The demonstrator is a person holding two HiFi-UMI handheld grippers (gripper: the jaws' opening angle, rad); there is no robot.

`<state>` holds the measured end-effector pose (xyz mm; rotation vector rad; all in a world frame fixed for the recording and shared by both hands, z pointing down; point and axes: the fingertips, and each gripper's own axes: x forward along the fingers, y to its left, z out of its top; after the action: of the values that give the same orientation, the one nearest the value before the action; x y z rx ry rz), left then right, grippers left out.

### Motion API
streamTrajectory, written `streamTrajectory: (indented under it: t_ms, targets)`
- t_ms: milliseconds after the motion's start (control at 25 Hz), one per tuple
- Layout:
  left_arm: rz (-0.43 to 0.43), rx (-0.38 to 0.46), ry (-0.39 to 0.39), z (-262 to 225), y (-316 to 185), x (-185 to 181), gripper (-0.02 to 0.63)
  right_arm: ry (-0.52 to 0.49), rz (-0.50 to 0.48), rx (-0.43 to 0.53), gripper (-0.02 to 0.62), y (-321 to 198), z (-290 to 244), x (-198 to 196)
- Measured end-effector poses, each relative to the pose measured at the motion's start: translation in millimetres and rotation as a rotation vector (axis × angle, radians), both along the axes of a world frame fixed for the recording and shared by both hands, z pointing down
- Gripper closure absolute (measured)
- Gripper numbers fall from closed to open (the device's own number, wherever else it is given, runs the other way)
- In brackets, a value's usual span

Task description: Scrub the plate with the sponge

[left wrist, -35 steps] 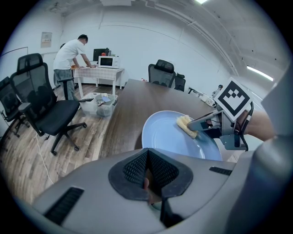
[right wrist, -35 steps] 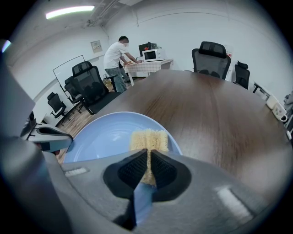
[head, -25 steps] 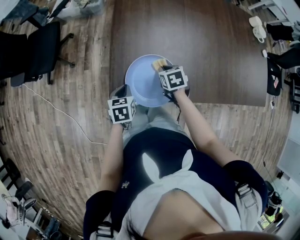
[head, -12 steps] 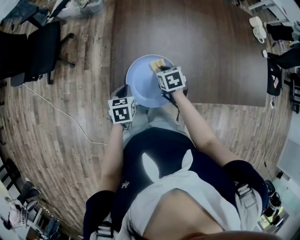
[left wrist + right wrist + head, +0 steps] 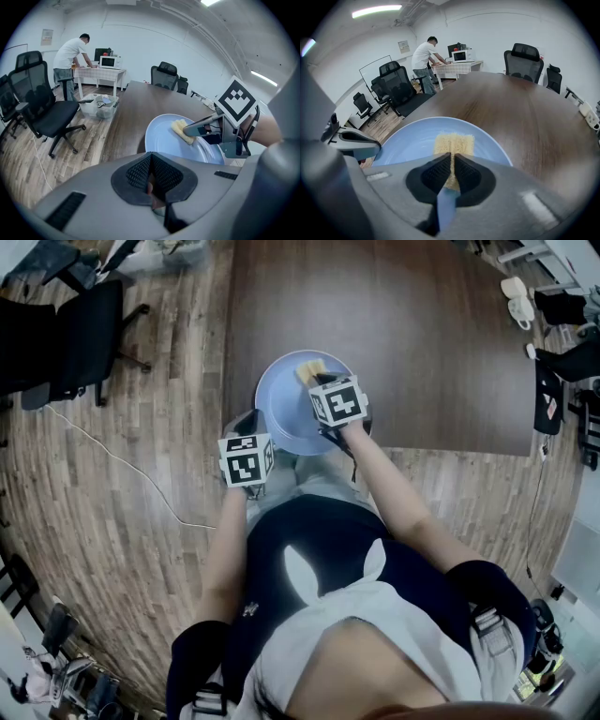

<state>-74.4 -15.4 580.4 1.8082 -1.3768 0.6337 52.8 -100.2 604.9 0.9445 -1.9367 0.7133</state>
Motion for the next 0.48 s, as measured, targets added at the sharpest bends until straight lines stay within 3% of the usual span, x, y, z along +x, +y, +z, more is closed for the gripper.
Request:
streamTrajectory:
  t_ms: [480]
  targets:
    - [0.010, -0.006, 0.020, 1.4, 2.5, 1.4, 0.598, -0.016, -0.046, -0.002, 0.572, 7.4, -4.0, -23.2]
